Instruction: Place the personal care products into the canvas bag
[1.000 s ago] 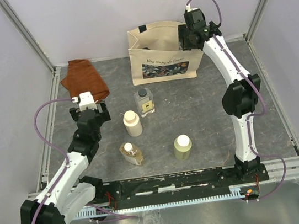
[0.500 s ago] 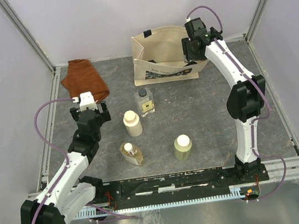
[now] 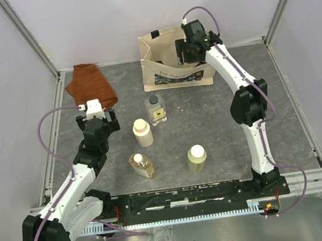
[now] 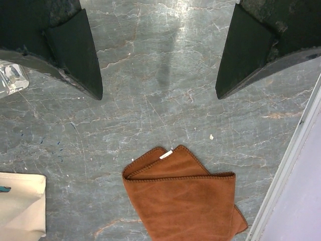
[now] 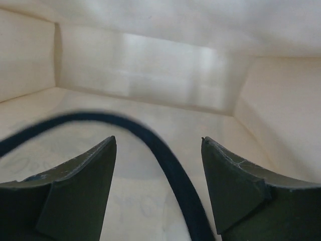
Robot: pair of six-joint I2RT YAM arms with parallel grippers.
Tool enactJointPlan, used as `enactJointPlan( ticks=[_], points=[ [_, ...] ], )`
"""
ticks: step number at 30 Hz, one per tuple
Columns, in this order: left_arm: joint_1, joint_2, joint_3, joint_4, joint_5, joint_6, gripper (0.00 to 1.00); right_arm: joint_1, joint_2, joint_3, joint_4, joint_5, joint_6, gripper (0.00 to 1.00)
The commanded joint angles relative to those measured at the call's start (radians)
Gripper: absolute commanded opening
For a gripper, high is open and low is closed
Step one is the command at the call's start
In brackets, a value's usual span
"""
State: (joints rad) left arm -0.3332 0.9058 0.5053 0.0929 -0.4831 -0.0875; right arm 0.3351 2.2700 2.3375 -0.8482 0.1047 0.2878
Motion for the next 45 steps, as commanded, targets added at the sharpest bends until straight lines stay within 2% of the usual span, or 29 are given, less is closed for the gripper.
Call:
enactJointPlan(
  ticks=[1, 6, 13, 25, 41, 45],
  points=[
    [-0.001, -0.019, -0.002, 0.053, 0.023, 0.026, 1.00, 0.022, 0.051, 0.006, 0.073, -0.028, 0.042, 0.77],
    [-0.001, -0.015, -0.001, 0.053, 0.031, 0.025, 1.00, 0.033, 0.072, -0.029, 0.044, 0.002, 0.050, 0.78],
    [-0.001, -0.012, -0.001, 0.053, 0.035, 0.024, 1.00, 0.033, -0.003, -0.188, -0.004, 0.062, 0.032, 0.80],
    [-0.001, -0.021, 0.040, -0.004, 0.082, -0.011, 0.99, 0.034, -0.319, -0.633, -0.026, 0.117, 0.037, 0.83],
    [-0.023, -0.065, 0.224, -0.186, 0.228, -0.065, 0.99, 0.034, -0.719, -1.085, -0.107, 0.174, 0.082, 0.84],
    [-0.052, -0.064, 0.274, -0.227, 0.220, -0.076, 0.99, 0.035, -0.834, -1.168, -0.137, 0.173, 0.098, 0.84]
  ],
)
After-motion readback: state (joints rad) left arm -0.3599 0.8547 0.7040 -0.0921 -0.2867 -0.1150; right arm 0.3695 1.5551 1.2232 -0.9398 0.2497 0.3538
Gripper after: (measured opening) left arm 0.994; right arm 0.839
